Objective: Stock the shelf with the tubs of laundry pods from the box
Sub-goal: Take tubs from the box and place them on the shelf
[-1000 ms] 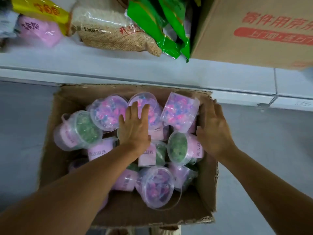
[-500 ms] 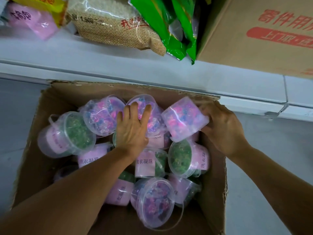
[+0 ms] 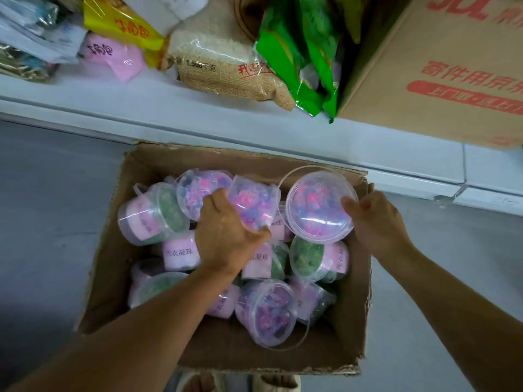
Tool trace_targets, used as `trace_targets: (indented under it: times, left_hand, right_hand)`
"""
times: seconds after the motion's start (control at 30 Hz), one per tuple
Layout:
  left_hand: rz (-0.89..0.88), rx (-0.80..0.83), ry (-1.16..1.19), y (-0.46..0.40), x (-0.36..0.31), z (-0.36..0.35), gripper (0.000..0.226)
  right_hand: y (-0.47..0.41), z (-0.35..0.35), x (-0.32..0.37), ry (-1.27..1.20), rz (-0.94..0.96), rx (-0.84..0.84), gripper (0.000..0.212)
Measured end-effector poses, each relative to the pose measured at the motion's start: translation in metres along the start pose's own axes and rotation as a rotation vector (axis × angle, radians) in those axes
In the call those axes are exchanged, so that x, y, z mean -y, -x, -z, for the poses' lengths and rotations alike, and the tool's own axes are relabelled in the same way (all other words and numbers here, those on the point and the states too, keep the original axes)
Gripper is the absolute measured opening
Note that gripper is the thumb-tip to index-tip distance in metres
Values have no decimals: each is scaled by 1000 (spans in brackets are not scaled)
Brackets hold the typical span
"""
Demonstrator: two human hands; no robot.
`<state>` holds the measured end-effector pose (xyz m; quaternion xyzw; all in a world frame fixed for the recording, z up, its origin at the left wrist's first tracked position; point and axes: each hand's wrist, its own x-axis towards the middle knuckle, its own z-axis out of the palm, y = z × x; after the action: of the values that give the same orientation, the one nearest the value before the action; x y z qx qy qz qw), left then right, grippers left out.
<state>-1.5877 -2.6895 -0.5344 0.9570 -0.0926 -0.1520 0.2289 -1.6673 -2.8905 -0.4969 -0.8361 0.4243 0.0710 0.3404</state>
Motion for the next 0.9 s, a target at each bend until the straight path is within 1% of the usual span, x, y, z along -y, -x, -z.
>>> trace_targets:
  times: [0.07, 0.17, 0.27, 0.33, 0.37, 0.43, 0.47, 0.5, 0.6, 0.67, 0.77, 0.83, 0.9]
  left_hand:
    - [109, 8, 142, 16, 7, 8, 90]
    - [331, 47, 335, 31, 20, 12, 80]
    - [580, 143, 515, 39, 43, 4, 68]
    - [672, 220, 577, 46, 62, -6, 55]
    - [694, 230, 598, 47, 70, -11, 55]
    - [727, 233, 642, 45, 77, -15, 78]
    - [745, 245, 656, 41, 78, -15, 85]
    - [752, 269, 658, 36, 78, -16, 85]
    - [741, 346, 611, 26, 77, -16, 74]
    - [697, 379, 522, 22, 79, -18, 76]
    - [637, 375, 463, 22, 84, -20, 74]
    - [631, 364, 461, 22, 87, -21, 75]
    - [617, 340, 450, 22, 88, -22, 74]
  right_hand:
    - [6, -3, 3, -7, -53, 18, 44]
    - [12, -16, 6, -59, -146, 53, 46]
    - [14, -34, 3, -63, -214, 24, 47]
    - [16, -46, -3, -18, -224, 31, 50]
    - [18, -51, -5, 0, -218, 60, 49]
    - [22, -59, -4, 41, -195, 134, 45]
    - [24, -64, -5, 62, -189, 164, 43]
    - [25, -67, -5, 74, -186, 178, 43]
    - [27, -74, -7, 45, -206, 169, 42]
    - [25, -78, -7, 25, -208, 156, 40]
    - [25, -80, -4, 6, -132, 161, 33]
    - [25, -82, -2, -59, -96, 180, 38]
    - [24, -85, -4, -54, -72, 215, 51]
